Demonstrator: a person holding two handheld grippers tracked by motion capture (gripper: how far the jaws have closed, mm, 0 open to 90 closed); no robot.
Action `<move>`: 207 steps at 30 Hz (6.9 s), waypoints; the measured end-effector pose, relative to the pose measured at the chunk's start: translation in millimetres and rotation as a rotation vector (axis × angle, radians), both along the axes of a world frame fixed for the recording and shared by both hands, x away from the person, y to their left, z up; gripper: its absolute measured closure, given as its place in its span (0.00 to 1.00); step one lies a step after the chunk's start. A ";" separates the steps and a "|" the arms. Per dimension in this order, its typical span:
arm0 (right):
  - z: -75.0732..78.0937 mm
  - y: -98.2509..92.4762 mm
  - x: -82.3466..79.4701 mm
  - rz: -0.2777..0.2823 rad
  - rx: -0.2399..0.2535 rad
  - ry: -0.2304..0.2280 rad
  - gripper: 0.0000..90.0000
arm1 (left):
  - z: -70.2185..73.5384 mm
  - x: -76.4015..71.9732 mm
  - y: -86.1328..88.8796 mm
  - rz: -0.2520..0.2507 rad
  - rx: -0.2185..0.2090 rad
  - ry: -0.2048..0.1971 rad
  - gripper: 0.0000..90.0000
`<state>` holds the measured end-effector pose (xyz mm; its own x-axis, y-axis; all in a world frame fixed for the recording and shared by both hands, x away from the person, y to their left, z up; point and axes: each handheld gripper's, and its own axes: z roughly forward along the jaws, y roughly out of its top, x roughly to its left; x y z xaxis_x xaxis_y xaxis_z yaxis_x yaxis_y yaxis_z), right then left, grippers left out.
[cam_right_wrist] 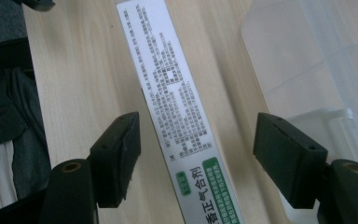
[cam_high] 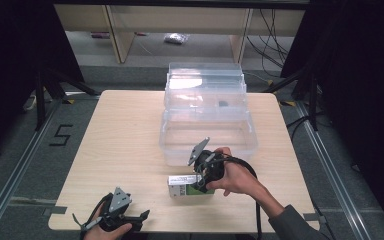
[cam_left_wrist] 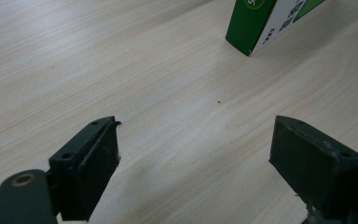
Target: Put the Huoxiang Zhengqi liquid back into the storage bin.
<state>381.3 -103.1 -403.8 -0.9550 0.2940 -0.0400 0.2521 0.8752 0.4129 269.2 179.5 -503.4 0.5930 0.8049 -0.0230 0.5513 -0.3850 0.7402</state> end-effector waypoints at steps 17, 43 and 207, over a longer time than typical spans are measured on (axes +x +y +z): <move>-14.5 16.6 5.1 0.019 -0.080 0.047 0.37 | 1.5 -0.1 1.2 -0.002 0.007 0.009 0.17; -34.8 25.5 12.9 0.060 -0.179 0.089 0.51 | 3.3 -0.9 1.8 -0.019 0.014 0.007 0.17; -7.1 -84.1 151.0 0.079 -0.337 0.134 0.70 | 2.9 0.3 2.3 -0.025 0.017 0.033 0.17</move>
<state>532.3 -187.1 -411.0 -0.9775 0.2108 0.0055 0.2106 0.9753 0.0662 269.5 181.8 -500.5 0.6120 0.7903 -0.0293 0.5657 -0.4115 0.7146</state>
